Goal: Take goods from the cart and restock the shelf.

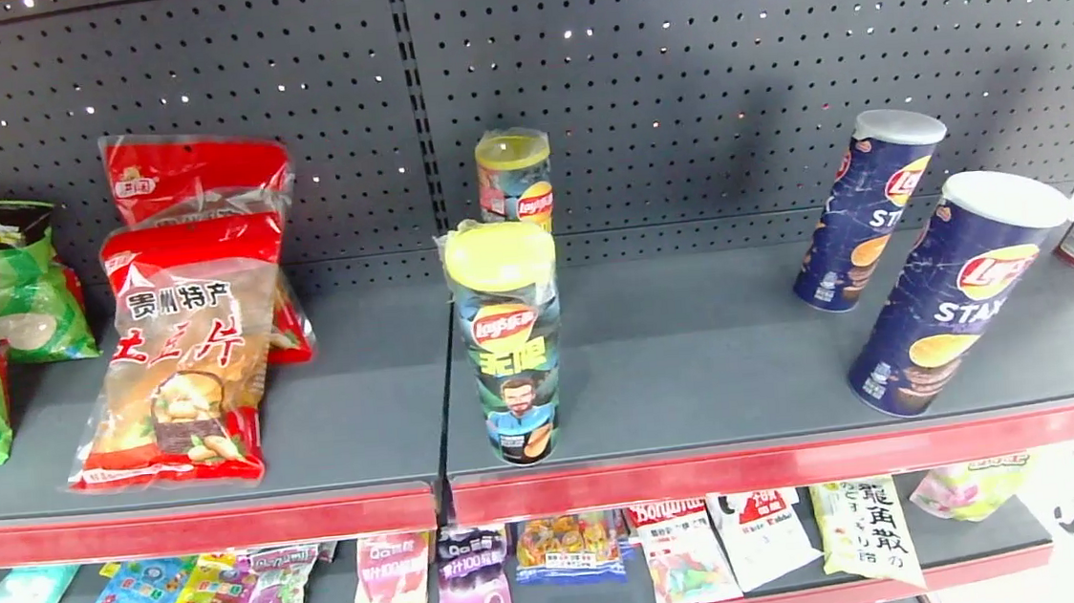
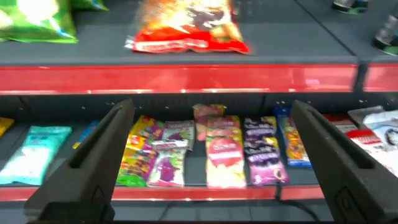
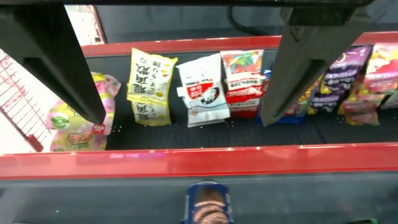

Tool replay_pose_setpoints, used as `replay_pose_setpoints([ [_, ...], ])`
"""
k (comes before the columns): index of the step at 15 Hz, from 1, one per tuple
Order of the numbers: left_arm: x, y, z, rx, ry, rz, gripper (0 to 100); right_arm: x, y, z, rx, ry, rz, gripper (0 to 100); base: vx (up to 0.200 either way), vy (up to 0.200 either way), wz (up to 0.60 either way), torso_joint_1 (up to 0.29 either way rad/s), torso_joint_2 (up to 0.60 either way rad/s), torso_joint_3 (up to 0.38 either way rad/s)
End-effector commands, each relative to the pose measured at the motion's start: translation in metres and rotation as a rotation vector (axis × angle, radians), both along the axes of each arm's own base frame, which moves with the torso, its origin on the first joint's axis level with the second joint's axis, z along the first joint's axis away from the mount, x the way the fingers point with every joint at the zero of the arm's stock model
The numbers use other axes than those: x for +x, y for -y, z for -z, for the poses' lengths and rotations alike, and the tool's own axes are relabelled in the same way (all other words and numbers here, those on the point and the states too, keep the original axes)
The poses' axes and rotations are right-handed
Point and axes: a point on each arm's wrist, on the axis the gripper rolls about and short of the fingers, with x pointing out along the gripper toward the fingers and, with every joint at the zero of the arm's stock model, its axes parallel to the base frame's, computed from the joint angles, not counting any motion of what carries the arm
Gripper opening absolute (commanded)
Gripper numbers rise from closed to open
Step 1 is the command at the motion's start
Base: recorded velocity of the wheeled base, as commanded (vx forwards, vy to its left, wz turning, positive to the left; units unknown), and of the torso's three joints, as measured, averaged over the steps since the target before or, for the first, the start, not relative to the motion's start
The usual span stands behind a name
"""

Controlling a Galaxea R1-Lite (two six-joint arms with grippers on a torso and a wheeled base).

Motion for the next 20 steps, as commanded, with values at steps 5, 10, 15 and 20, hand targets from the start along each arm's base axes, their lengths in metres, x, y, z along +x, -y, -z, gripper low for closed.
replay_pose_setpoints([
  [5,0.0001,0.0,0.0,0.0,-0.001,0.0,100,0.0,0.0,0.0,0.002,0.001,-0.001,100,0.0,-0.2,0.0,0.005,0.0,0.003],
  [10,0.0001,0.0,0.0,0.0,-0.001,0.0,100,0.0,0.0,0.0,0.002,0.001,-0.001,100,0.0,-0.2,0.0,0.001,0.0,0.002],
  [15,0.0002,0.0,0.0003,0.0,-0.001,0.0,100,0.0,0.0,0.0,0.002,0.001,0.0,100,0.0,-0.2,0.0,0.004,0.0,0.002],
  [20,0.0002,0.0,0.0003,0.0,-0.001,0.0,100,0.0,0.0,0.0,0.002,0.001,0.0,100,0.0,-0.12,0.0,0.002,0.0,0.001],
])
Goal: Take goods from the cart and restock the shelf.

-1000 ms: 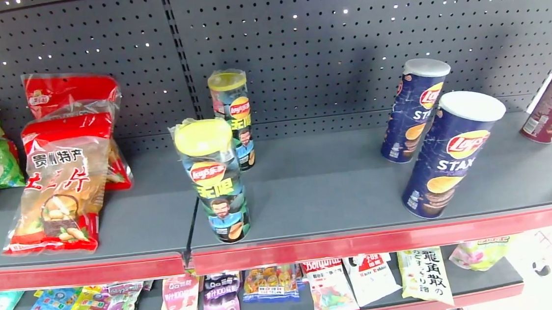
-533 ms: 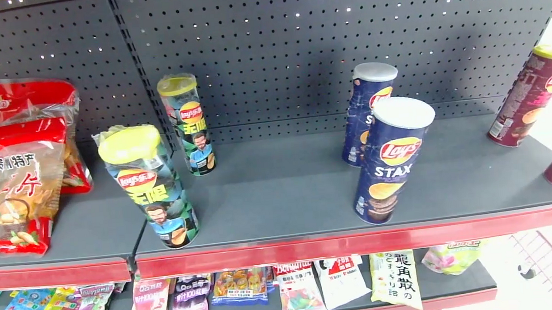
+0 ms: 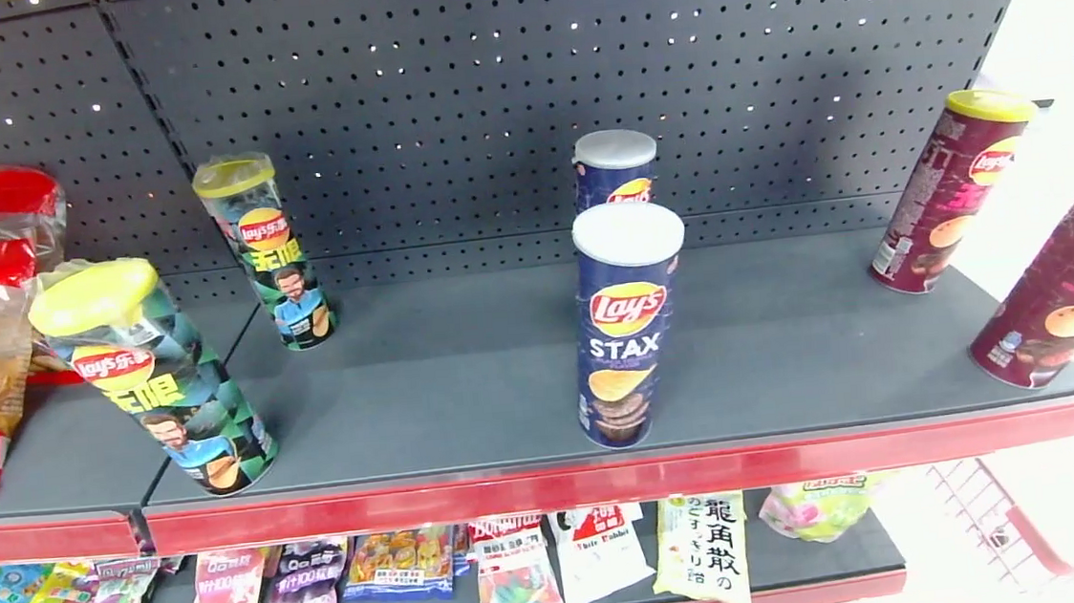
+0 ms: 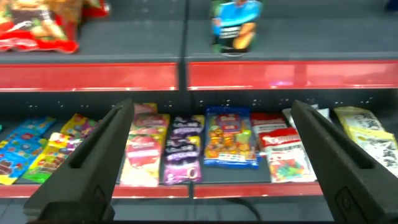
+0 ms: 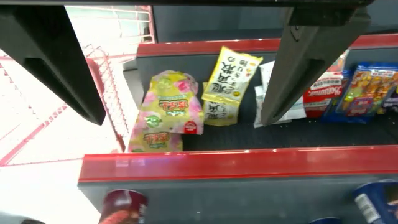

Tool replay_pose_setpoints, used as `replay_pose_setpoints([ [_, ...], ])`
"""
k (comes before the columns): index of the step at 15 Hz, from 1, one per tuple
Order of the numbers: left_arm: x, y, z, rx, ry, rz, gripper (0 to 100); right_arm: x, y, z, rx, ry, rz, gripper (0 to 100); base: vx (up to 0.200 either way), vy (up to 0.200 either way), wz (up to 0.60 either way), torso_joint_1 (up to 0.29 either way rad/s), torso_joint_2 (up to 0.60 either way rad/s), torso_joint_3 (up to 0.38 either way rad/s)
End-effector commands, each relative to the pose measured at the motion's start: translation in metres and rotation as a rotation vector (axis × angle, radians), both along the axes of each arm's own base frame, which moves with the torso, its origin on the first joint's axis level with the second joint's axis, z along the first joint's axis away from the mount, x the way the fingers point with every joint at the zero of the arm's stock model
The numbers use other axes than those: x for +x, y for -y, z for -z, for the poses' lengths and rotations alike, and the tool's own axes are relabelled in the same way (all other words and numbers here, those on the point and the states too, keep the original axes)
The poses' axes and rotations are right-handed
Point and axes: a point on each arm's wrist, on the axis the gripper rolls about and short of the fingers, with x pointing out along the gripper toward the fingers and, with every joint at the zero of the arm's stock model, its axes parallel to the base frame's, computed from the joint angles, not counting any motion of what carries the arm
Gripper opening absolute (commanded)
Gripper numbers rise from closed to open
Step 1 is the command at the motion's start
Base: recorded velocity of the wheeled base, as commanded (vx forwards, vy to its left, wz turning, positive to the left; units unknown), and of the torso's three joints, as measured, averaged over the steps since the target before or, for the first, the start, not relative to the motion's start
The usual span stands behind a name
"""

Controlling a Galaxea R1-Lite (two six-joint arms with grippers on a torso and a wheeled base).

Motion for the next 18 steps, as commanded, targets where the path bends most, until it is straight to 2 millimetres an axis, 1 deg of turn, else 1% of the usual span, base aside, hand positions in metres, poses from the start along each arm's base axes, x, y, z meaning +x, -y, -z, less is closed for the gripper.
replay_pose_setpoints([
  [1,0.0001,0.0,0.0001,0.0,-0.002,0.0,100,0.0,0.0,-0.0001,-0.001,0.002,0.0,100,0.0,0.0,0.0,0.0,0.0,0.0],
  [13,0.0001,0.0,0.0001,0.0,-0.002,0.0,100,0.0,0.0,-0.0001,-0.001,0.002,0.0,100,0.0,0.0,0.0,0.0,0.0,0.0],
  [14,0.0001,0.0,0.0002,0.0,-0.004,0.0,100,0.0,0.0,-0.0001,-0.001,0.002,0.0,100,0.2,0.0,0.0,-0.002,0.01,0.002],
  [18,0.0001,0.0,0.0001,0.0,-0.002,0.0,100,0.0,0.0,-0.0001,-0.001,0.002,0.0,100,0.0,0.0,0.0,0.0,0.0,0.0],
])
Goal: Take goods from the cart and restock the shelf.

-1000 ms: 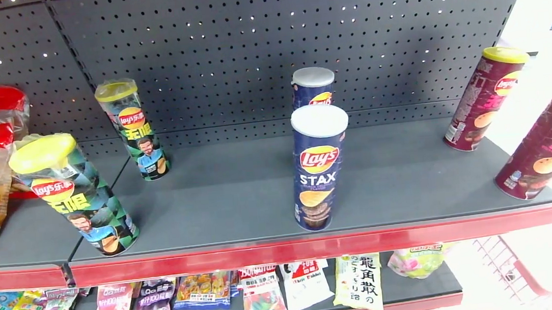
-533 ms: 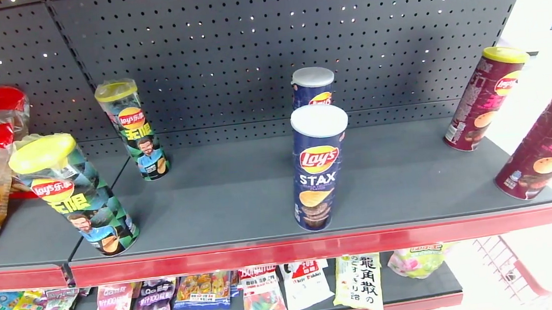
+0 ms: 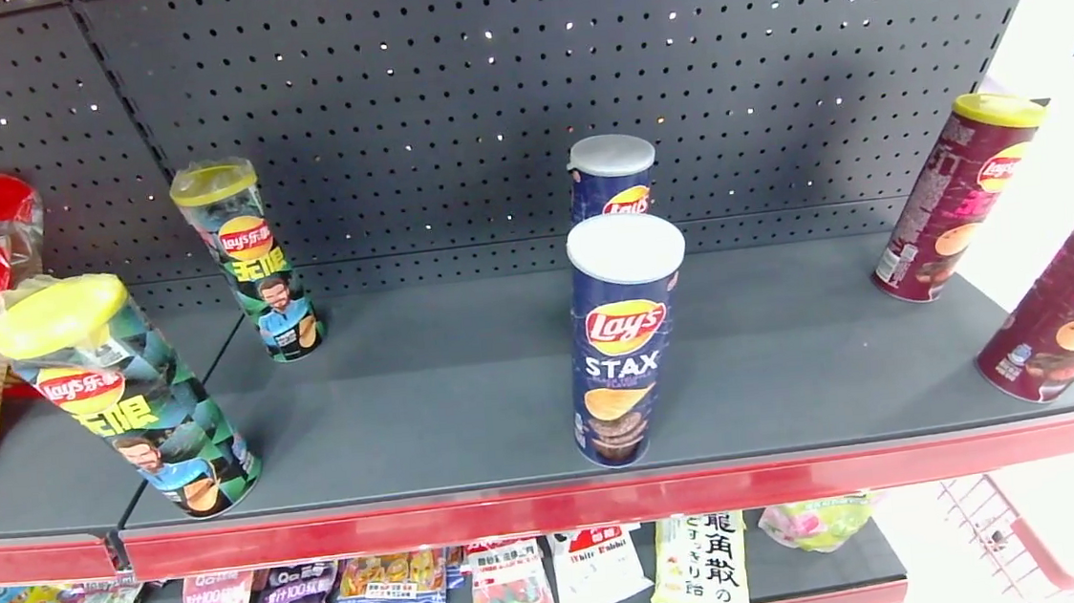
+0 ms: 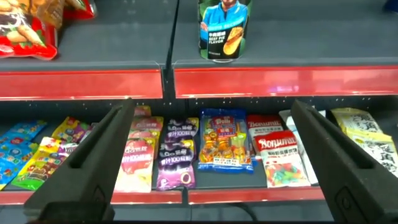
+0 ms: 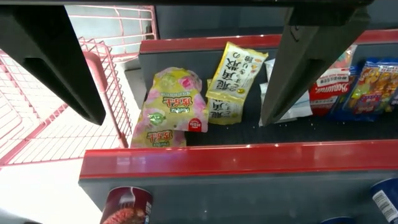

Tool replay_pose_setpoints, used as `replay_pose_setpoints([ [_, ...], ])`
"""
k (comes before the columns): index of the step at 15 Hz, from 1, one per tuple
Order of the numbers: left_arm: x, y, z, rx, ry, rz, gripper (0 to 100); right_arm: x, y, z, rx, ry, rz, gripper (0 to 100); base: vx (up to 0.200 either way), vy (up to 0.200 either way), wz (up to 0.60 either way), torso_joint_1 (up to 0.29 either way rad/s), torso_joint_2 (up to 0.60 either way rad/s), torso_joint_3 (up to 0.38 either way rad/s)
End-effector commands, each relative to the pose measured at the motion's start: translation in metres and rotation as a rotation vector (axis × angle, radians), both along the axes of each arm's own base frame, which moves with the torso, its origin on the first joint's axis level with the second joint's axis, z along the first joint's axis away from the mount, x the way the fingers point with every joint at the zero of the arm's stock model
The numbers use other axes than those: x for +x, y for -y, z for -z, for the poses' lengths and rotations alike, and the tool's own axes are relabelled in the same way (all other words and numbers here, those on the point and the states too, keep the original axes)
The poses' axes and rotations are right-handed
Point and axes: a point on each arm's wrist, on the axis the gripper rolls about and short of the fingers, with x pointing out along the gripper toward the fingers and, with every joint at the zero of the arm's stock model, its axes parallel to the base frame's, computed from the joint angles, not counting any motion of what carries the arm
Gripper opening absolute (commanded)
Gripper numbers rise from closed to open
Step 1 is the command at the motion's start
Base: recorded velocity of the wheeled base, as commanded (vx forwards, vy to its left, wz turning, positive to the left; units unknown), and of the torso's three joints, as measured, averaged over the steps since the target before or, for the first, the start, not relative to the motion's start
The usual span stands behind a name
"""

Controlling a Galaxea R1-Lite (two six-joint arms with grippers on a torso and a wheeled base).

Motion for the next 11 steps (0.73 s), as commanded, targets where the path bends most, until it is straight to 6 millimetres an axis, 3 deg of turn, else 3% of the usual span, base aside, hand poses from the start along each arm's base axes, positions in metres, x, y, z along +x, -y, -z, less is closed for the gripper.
replay_pose_setpoints([
  [1,0.0002,0.0,0.0002,0.0,-0.002,0.0,100,0.0,0.0,0.0,0.0,0.001,0.0,100,0.0,0.0,0.0,0.0,0.0,0.0],
  [11,0.0002,0.0,0.0002,0.0,-0.002,0.0,100,0.0,0.0,0.0,0.001,0.001,0.001,100,0.0,0.0,0.0,0.0,0.0,0.0],
])
